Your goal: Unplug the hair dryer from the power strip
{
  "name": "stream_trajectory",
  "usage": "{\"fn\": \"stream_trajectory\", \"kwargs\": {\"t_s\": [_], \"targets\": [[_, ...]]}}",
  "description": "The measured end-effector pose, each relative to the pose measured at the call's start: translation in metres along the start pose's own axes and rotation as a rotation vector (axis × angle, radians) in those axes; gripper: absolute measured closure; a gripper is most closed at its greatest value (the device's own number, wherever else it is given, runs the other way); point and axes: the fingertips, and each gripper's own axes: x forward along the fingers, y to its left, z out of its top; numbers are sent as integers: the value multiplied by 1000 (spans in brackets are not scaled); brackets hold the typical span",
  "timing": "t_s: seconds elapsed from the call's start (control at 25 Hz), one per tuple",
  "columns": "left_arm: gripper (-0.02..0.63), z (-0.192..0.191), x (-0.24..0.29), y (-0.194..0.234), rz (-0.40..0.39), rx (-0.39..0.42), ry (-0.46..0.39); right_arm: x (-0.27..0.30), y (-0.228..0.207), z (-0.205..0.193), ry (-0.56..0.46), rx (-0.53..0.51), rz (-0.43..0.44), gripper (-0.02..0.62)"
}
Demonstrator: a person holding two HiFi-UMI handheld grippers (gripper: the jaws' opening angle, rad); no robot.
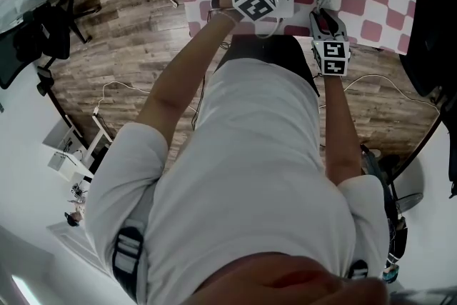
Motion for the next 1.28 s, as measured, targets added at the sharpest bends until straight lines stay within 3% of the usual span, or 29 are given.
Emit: {"fn": "stream_trajectory", "kwargs": {"t_s": [0.4,0.6,0.76,1.28], "targets": [[574,1,-1,0,-7,-24,-16,7,1,-10,15,-25,2,465],[574,1,-3,3,-24,-115,-77,0,0,0,8,9,25,423],[572,2,-5,1,-3,-99,-105,-11,-1,11,-7,1,22,417],[572,25,-77,-15,12,-283,-356,-59,-5,77,-153,-33,13,416]]}}
